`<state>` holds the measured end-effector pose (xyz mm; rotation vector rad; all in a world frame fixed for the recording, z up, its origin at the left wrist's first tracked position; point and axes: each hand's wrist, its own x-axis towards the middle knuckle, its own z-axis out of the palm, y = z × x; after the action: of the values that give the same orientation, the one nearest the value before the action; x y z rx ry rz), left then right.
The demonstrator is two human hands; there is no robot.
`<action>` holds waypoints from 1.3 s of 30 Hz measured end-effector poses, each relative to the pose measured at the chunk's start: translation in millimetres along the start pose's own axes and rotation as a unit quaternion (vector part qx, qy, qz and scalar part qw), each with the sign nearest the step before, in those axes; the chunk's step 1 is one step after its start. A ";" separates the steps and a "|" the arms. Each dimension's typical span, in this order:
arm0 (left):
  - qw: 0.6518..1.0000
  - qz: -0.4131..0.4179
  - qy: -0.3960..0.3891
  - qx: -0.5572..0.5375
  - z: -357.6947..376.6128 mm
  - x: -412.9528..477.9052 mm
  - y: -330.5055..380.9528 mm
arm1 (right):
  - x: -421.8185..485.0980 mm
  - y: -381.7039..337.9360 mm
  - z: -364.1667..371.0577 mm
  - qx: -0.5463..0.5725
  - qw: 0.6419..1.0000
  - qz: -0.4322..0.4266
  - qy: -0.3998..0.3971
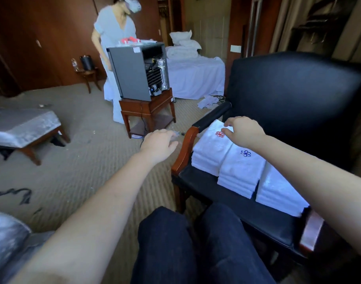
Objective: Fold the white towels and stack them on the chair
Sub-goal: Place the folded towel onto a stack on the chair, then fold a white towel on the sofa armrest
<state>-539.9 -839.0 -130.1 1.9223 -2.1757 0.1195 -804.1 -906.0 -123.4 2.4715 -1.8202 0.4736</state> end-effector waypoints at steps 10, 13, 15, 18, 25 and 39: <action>0.997 -0.066 0.016 0.040 -48.3 -51.4 -22.6 | -13.8 -64.2 -22.7 0.067 0.996 -0.060 -0.003; 0.995 -0.085 0.018 0.053 -58.5 -66.2 -35.0 | -8.7 -91.0 -29.6 0.081 0.992 -0.099 0.001; 0.993 -0.102 0.024 0.059 -66.7 -76.1 -46.3 | -5.2 -113.8 -33.8 0.085 0.987 -0.133 0.012; 0.988 -0.130 0.037 0.076 -80.5 -94.0 -64.7 | -0.8 -150.2 -34.8 0.085 0.979 -0.184 0.026; 0.967 -0.229 0.051 0.096 -113.8 -160.6 -118.1 | 4.1 -243.4 -22.8 0.125 0.953 -0.276 0.004; 0.879 -0.446 0.057 0.162 -156.9 -322.7 -173.7 | -35.5 -422.7 -0.2 0.203 0.856 -0.473 -0.043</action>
<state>-314.3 -516.2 -68.2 2.8057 -1.0526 0.4276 -417.1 -741.0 -69.1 3.2520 -0.3183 0.6934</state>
